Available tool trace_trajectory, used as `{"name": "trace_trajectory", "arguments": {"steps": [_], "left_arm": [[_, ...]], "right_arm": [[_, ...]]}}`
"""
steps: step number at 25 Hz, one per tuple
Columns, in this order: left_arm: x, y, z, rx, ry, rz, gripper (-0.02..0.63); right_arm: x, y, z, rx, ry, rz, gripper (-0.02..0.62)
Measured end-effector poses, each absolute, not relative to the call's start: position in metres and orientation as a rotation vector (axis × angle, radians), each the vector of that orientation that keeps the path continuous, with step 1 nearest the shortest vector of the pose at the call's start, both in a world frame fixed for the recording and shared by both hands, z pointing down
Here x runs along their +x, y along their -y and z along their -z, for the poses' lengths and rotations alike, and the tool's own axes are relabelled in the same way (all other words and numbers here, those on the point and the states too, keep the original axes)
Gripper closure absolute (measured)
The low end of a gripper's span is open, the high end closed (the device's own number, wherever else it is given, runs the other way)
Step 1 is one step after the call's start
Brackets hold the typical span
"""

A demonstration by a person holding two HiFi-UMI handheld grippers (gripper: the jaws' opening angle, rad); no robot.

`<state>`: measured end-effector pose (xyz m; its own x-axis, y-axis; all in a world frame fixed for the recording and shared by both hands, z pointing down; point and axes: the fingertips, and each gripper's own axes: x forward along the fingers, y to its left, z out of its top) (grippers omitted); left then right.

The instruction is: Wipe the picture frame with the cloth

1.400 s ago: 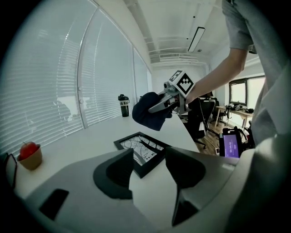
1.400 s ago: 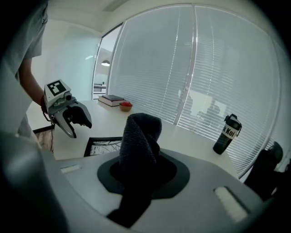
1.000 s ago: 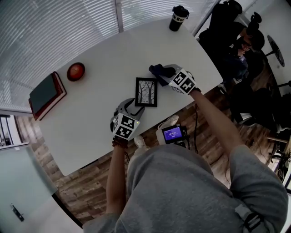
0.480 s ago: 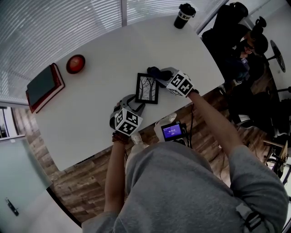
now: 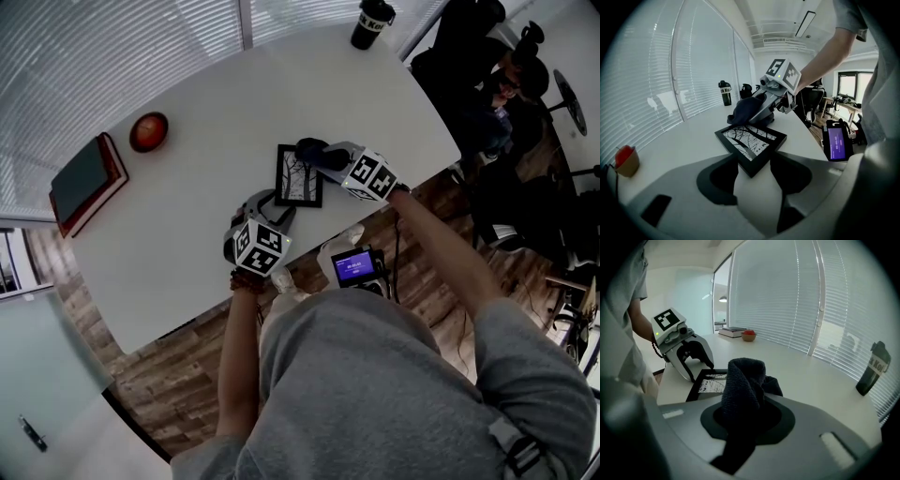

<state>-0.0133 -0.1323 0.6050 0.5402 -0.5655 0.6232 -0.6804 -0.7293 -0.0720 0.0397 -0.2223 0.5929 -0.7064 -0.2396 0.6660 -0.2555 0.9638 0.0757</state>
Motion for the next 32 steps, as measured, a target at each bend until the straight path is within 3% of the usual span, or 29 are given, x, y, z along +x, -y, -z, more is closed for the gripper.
{"name": "trace_trajectory", "arguments": {"steps": [32], "left_arm": [[-0.012, 0.132, -0.605, 2.595, 1.059, -0.956, 0.393]], "right_arm": [[0.034, 0.141, -0.593, 0.277, 2.425, -0.031, 0.528]]}}
